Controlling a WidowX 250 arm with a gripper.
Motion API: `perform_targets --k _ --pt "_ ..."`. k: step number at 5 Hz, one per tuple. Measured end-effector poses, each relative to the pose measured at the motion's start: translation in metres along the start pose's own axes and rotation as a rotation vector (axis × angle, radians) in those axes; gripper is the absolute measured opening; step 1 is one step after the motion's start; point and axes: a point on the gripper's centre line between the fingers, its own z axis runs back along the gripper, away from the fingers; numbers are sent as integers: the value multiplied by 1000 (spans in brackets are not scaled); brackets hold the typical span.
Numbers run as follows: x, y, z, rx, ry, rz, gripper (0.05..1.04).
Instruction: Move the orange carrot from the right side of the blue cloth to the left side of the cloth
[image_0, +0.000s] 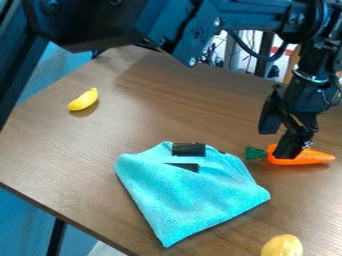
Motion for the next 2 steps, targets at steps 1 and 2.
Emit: perform_targets --k 1,2 --pt "10 1 -9 -24 7 -20 1001" --pt "14 1 -23 -48 51 -29 1001"
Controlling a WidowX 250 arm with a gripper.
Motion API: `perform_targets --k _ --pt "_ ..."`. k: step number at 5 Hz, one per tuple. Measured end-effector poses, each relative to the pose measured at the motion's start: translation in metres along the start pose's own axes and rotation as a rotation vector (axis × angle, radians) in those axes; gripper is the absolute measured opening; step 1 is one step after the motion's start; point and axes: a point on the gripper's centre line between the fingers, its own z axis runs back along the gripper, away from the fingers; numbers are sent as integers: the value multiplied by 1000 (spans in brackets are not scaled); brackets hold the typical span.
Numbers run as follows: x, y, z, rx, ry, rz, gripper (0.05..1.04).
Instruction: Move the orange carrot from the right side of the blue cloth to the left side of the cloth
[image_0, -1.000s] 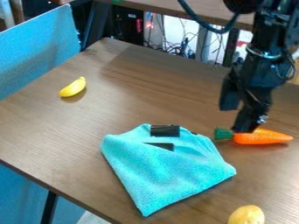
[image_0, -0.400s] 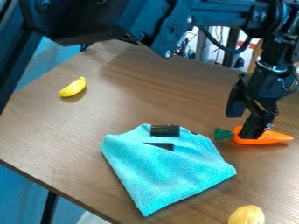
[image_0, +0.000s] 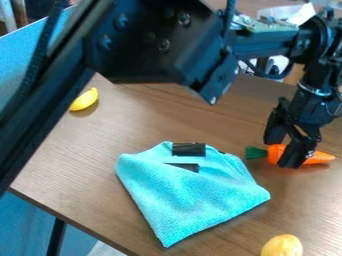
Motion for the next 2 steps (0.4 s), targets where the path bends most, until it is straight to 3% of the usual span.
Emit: perform_targets --k 1,2 --pt "3 1 -13 -17 35 4 946" --pt "6 3 -14 -11 38 28 643"
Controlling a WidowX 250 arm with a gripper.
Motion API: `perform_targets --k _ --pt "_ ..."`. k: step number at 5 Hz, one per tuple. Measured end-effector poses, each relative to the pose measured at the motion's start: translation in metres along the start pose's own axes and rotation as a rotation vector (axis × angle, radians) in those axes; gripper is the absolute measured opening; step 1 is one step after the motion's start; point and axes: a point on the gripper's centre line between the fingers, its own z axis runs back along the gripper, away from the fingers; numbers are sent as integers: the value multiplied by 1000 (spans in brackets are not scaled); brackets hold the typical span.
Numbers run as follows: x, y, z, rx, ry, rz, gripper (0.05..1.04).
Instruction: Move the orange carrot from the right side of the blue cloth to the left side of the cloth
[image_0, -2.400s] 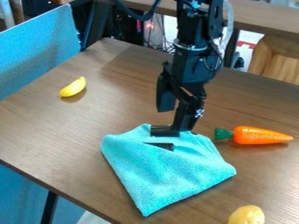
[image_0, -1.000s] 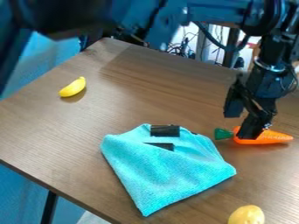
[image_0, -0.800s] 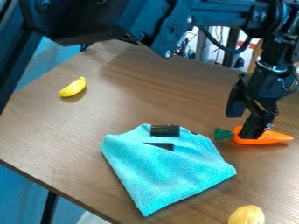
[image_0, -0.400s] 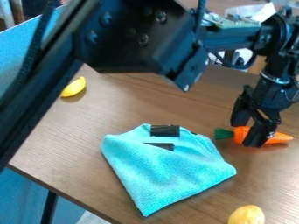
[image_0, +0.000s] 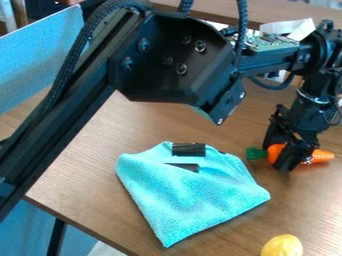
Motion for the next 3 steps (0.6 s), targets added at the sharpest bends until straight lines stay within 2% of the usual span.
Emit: perform_targets --k 2,3 --pt "-8 -6 0 -4 -24 30 617" --pt "-11 -10 28 -22 -138 42 617"
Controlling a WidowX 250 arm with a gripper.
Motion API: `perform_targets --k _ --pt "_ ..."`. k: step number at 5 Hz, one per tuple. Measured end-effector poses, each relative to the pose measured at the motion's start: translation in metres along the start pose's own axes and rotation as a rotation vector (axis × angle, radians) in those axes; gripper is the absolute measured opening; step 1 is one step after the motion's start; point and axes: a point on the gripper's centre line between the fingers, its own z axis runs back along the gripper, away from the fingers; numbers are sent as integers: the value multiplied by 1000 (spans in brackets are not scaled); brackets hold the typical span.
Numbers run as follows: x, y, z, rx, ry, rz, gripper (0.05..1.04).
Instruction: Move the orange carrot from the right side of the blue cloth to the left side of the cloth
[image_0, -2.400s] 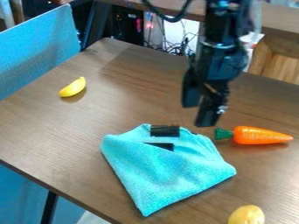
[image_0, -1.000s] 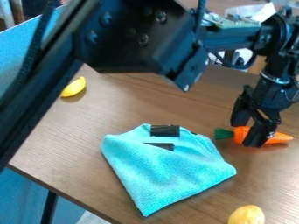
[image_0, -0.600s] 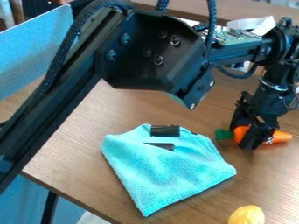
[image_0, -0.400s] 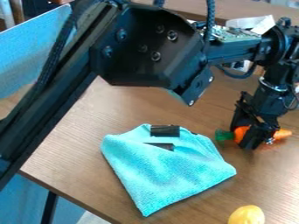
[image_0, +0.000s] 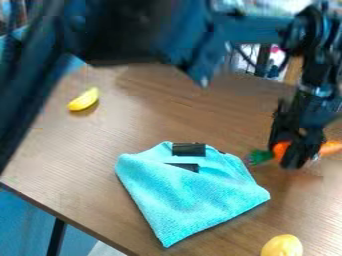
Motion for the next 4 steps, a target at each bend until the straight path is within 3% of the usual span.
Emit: perform_targets --k 1,2,3,4 --pt "-25 17 58 43 -173 85 617" --pt "-75 44 70 56 -218 261 617" --pt "-112 68 64 71 -123 463 617" --pt "-152 89 60 47 -36 642 617"
